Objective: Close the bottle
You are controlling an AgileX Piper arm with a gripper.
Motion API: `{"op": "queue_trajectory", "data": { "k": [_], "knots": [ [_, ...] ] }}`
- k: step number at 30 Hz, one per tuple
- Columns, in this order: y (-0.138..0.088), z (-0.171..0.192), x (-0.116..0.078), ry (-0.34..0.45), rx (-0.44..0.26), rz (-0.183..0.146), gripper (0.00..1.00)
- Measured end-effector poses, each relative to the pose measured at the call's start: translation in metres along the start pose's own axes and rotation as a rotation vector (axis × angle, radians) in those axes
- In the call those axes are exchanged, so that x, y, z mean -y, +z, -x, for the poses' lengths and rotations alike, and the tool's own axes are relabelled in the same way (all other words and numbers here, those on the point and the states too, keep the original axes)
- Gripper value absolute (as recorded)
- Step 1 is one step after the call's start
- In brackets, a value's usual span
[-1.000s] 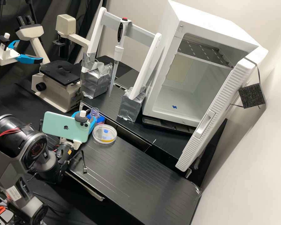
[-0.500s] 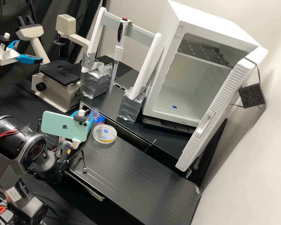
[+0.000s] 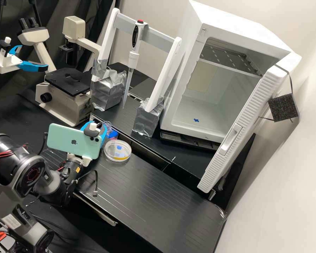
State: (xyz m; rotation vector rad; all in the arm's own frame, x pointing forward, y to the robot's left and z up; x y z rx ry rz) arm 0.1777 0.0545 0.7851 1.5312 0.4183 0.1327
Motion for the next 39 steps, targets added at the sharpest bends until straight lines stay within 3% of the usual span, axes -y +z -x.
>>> {"op": "queue_trajectory", "data": {
  "k": [10,16,39],
  "knots": [
    [-0.015,-0.042,-0.012,0.049,-0.065,-0.014,0.00],
    [-0.015,-0.066,-0.013,0.040,-0.027,0.006,0.00],
    [0.000,-0.084,-0.004,-0.005,0.039,-0.004,0.00]
  ]
}}
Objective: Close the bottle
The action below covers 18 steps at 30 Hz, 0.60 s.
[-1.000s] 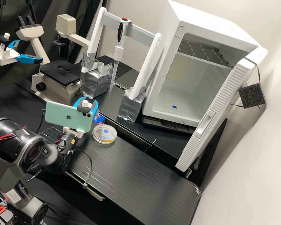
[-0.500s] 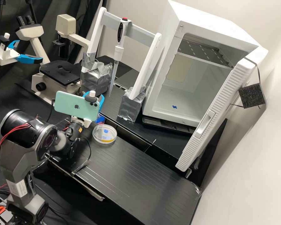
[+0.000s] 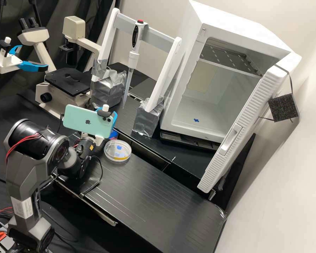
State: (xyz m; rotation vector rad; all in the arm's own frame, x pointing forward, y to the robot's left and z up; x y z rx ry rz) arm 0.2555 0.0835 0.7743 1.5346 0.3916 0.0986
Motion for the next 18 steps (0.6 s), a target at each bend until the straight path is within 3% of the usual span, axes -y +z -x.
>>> {"op": "queue_trajectory", "data": {
  "k": [18],
  "knots": [
    [0.0078,0.0090,-0.0006,0.005,0.027,-0.004,0.00]
  ]
}}
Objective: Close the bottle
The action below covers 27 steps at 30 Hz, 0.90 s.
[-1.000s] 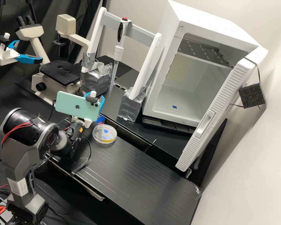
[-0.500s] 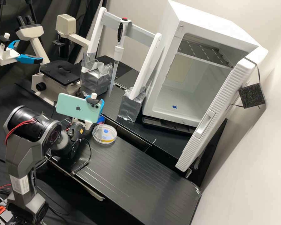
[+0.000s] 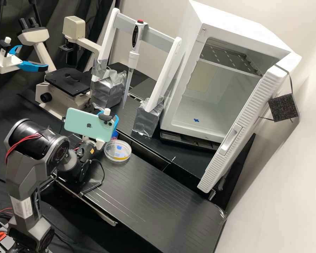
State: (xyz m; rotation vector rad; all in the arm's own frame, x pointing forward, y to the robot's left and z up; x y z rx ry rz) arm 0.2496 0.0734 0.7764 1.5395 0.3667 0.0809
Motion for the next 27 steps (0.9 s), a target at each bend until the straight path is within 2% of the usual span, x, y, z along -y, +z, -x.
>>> {"op": "queue_trajectory", "data": {
  "k": [15,16,27],
  "knots": [
    [0.0001,0.0010,0.0009,-0.005,0.002,-0.001,0.00],
    [0.0001,0.0010,0.0009,-0.005,0.002,-0.003,1.00],
    [0.0015,0.0009,0.0022,-0.016,0.014,0.004,1.00]
  ]
}}
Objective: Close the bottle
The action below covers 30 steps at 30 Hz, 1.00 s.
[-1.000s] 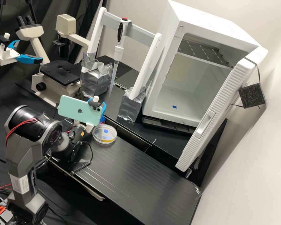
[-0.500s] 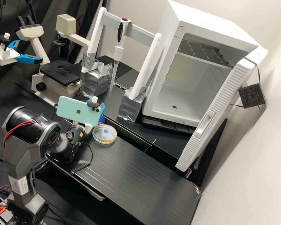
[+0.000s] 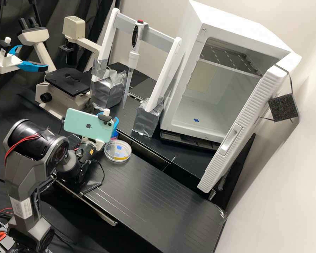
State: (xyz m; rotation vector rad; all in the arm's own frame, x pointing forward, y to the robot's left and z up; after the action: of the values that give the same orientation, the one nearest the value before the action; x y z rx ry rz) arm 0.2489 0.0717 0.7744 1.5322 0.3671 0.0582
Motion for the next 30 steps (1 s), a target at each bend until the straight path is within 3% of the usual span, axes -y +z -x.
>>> {"op": "queue_trajectory", "data": {
  "k": [10,20,27,30],
  "knots": [
    [-0.004,0.010,-0.009,0.031,-0.012,0.008,1.00],
    [-0.004,0.037,-0.022,0.072,-0.030,-0.030,1.00],
    [-0.013,0.066,-0.027,0.223,-0.061,-0.025,1.00],
    [-0.013,0.074,-0.030,0.272,-0.051,-0.043,1.00]
  ]
}}
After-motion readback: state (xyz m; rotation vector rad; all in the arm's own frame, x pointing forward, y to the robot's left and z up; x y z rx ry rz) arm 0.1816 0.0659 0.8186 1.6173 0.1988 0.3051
